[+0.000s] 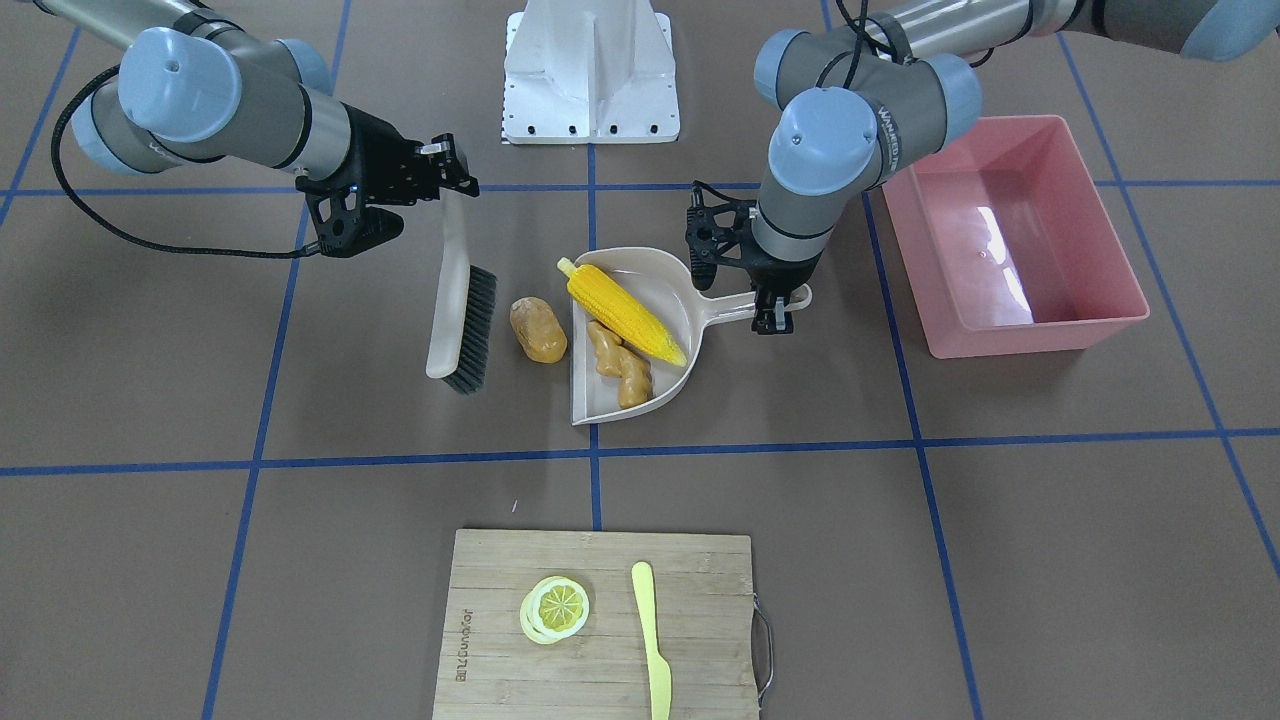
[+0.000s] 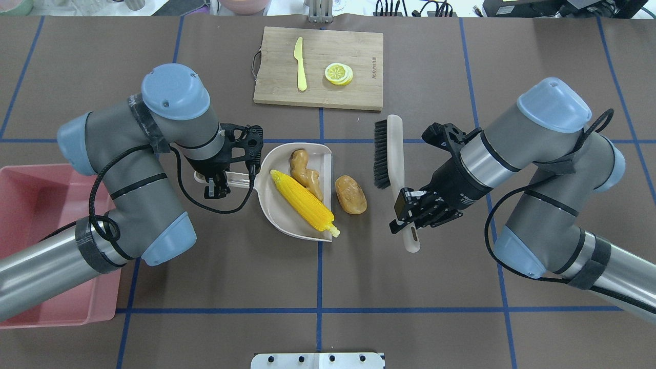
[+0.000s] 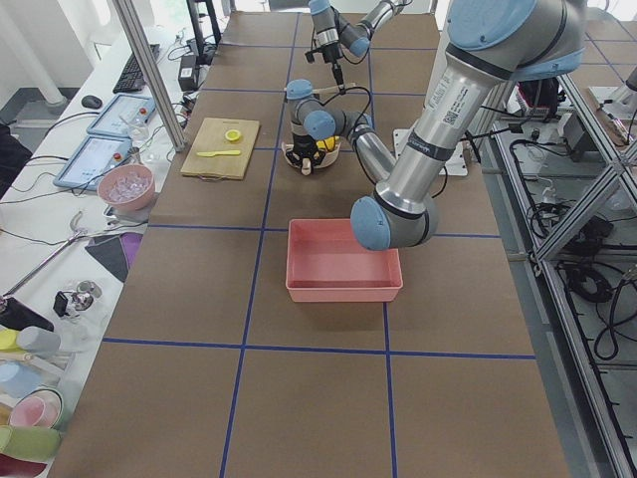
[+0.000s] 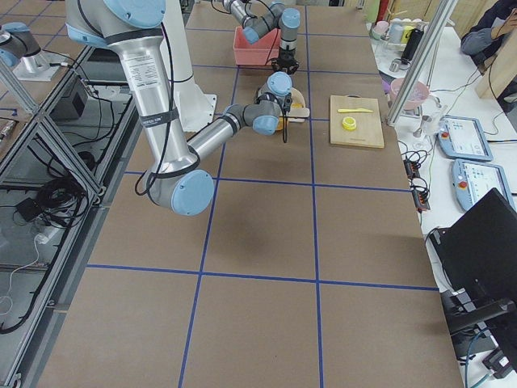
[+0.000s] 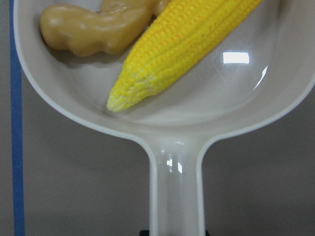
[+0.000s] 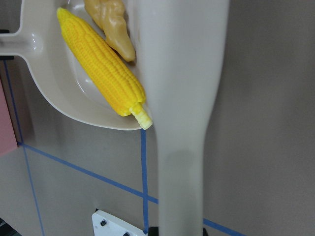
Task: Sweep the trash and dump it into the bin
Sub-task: 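Lift the brush back away from the dustpan with the right gripper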
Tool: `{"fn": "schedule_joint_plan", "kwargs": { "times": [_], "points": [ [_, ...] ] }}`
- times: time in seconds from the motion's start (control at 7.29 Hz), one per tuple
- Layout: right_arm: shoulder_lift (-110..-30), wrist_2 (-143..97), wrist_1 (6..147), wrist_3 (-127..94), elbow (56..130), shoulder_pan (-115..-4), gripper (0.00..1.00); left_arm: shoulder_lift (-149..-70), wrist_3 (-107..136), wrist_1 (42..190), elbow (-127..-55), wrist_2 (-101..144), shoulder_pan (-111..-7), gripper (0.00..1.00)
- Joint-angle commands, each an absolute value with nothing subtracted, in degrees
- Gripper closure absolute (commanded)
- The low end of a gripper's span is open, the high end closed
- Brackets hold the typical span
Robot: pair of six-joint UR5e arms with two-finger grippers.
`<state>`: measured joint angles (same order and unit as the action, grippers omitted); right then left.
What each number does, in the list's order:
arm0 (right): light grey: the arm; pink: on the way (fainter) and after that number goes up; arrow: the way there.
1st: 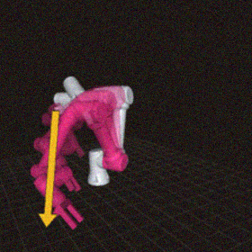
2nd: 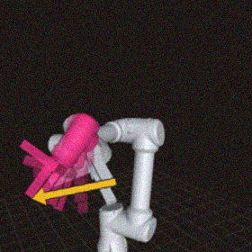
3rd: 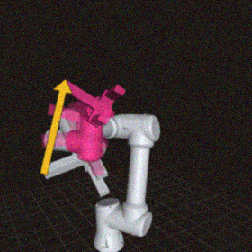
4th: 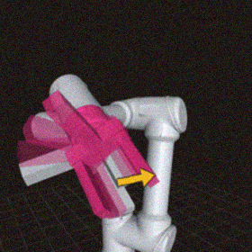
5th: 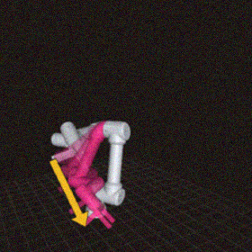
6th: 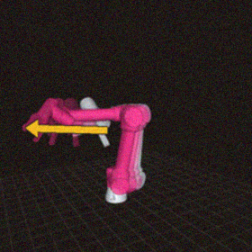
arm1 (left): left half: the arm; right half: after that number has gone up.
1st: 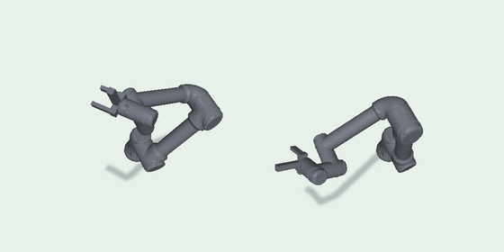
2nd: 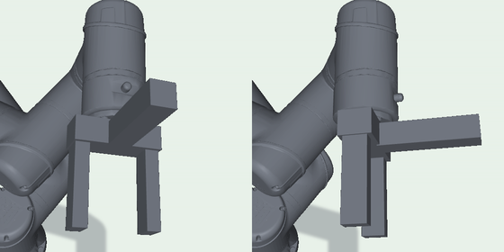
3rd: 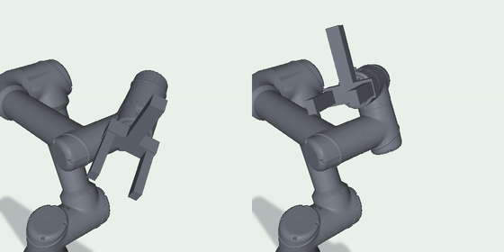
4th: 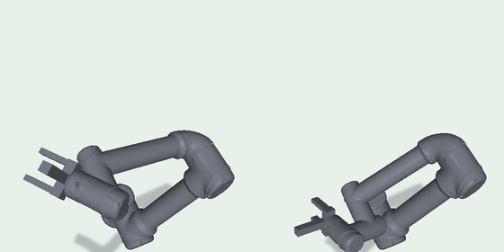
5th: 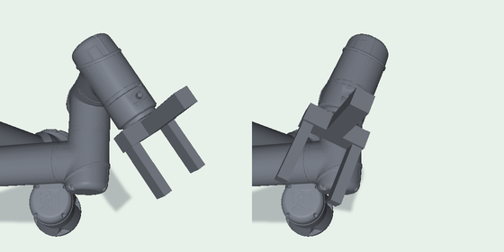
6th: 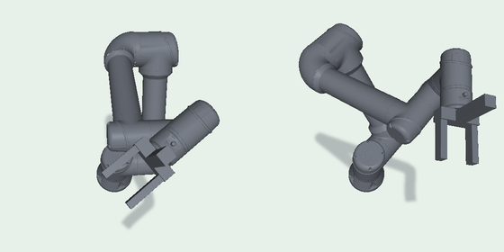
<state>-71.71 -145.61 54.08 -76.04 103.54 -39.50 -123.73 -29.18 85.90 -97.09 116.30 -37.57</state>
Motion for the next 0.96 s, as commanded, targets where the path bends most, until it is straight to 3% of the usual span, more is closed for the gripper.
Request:
{"fn": "schedule_joint_plan", "kwargs": {
  "times": [0.0, 0.55, 0.82],
  "points": [
    [-72.8, -144.6, 54.0, -75.6, 104.2, -36.9, 1.0, -123.1, -28.8, 87.2, -96.9, 116.3, -37.5, 1.0],
    [-78.5, -141.9, 48.5, -81.8, 104.7, -32.8, 1.0, -122.6, -28.1, 92.4, -94.1, 116.7, -37.1, 1.0],
    [-77.6, -140.3, 46.9, -89.5, 104.2, -30.9, 1.0, -122.6, -25.2, 95.0, -93.3, 116.7, -36.7, 1.0]
  ]
}}
